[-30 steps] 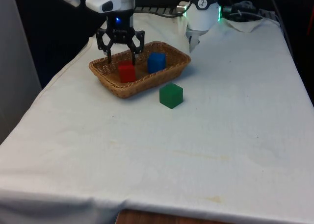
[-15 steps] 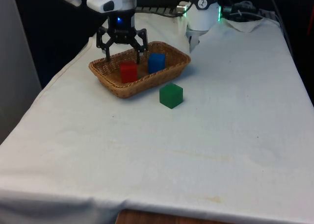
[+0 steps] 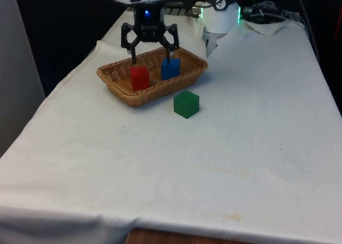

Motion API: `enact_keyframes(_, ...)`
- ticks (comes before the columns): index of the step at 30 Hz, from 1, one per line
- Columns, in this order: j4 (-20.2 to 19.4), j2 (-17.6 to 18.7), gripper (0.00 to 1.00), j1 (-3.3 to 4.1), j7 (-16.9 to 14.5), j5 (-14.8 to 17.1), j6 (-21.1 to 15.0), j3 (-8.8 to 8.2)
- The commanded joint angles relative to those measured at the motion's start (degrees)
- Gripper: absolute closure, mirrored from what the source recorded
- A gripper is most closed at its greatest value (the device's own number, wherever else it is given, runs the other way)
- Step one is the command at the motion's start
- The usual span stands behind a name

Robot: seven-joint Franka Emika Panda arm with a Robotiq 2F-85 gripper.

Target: Pick up exactly two blocks and place them into the basket.

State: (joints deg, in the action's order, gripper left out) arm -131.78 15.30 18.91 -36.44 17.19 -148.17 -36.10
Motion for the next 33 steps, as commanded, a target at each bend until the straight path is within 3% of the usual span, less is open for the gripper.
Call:
enact_keyframes(1, -0.3, -0.3, 0.00, 0.86, 1.4, -1.2, -0.5, -0.40)
enact_keyframes(6, -1.0, -2.2, 0.00, 1.15, 4.6, -3.3, -0.3, 1.32)
enact_keyframes(7, -0.6, -1.8, 0.00, 0.34, 2.7, -1.8, 0.0, 1.38)
enact_keyframes(8, -1.0, -2.2, 0.00, 1.15, 4.6, -3.3, -0.3, 1.32)
enact_keyframes(12, -1.3, -3.7, 0.00, 1.38, 7.4, -4.8, -0.2, 2.98)
enact_keyframes(14, -1.4, -4.2, 0.00, 1.38, 8.4, -5.4, -0.2, 3.61)
enact_keyframes(15, -1.2, -4.1, 0.00, 0.74, 7.0, -4.2, 0.1, 4.01)
enact_keyframes(16, -1.5, -4.8, 0.00, 1.49, 9.4, -6.0, -0.1, 4.24)
enact_keyframes(22, -1.7, -6.4, 0.00, 1.55, 12.8, -7.7, 0.1, 6.76)
enact_keyframes(23, -1.6, -6.4, 0.00, 0.97, 11.5, -6.5, 0.2, 7.16)
enact_keyframes(24, -1.7, -6.6, 0.00, 1.55, 13.3, -8.0, 0.2, 7.10)
enact_keyframes(31, -1.4, -7.9, 0.00, 1.60, 16.9, -9.5, 0.7, 10.03)
enact_keyframes(32, -1.5, -8.1, 0.00, 1.15, 15.7, -8.3, 0.6, 10.49)
enact_keyframes(33, -1.3, -8.0, 0.00, 1.55, 17.2, -9.6, 0.8, 10.37)
